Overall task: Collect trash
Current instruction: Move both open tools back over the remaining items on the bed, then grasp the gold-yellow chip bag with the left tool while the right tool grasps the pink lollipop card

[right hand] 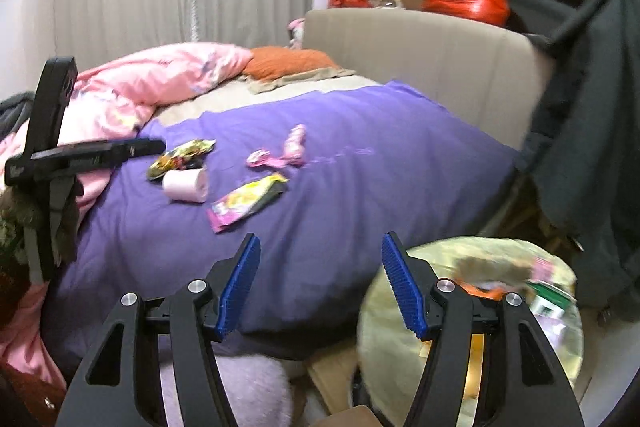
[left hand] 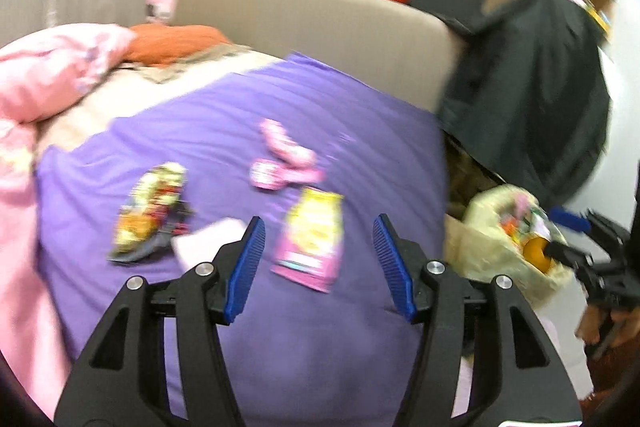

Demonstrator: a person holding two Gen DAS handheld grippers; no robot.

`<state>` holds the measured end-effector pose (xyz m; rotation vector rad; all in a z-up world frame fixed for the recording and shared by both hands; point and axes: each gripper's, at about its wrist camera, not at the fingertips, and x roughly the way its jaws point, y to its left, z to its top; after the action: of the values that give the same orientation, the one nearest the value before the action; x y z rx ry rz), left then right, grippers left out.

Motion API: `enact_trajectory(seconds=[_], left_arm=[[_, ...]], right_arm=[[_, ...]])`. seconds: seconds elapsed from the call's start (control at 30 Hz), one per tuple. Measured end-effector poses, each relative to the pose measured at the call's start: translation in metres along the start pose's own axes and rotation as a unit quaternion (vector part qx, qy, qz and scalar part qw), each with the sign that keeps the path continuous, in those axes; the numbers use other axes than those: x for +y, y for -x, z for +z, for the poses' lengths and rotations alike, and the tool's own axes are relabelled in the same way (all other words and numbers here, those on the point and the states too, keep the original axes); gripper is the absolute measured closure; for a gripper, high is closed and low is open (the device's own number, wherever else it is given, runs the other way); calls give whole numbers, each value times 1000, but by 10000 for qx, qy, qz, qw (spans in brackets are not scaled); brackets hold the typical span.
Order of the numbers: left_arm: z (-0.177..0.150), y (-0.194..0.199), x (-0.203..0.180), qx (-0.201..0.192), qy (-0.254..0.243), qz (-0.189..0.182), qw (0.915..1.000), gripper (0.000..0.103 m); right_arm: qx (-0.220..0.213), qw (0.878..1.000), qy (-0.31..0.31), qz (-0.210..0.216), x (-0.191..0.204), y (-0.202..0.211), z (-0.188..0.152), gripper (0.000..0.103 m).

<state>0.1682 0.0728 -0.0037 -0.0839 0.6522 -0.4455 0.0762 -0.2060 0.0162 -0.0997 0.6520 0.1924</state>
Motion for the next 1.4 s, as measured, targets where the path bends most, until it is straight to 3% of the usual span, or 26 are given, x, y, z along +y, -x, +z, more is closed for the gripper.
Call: enact_trajectory(seconds=[0.13,0.3,0.5,0.7,0.9,1.0,1.07,1.2,1.4], left_arm=[[0,2,48,-227,277,448,9984,48],[1,-10,100,-202,554,515,9969,46],[7,-33,139,-31,179,1005,9948,46],[4,-63,174,357,841,174,9957,42],[-2,-83,173,750,691,595,9930,42],[-5,-87,183,783,808,965,9890,42],[-6,-88,195,794,1044,1007,9862,42],[-6,-86,211,752,1520,365,9849,42],[0,-100,186,918,1160,18,9890,42]], right_arm=[[128,9996,236,110,31,-25,6,43],[388,9984,356,193,61,-64,3,43],[821,9952,523,-18,87,-120,8,44],[850,9959,293,130,101,-167,21,45],[962,9952,-94,-161,106,-194,27,45],[1077,9931,-452,107,100,-207,26,45],[1178,9910,-605,200,98,-218,25,45],[1466,9859,-772,217,92,-247,24,45],[1421,9813,-1174,562,82,-253,17,43]])
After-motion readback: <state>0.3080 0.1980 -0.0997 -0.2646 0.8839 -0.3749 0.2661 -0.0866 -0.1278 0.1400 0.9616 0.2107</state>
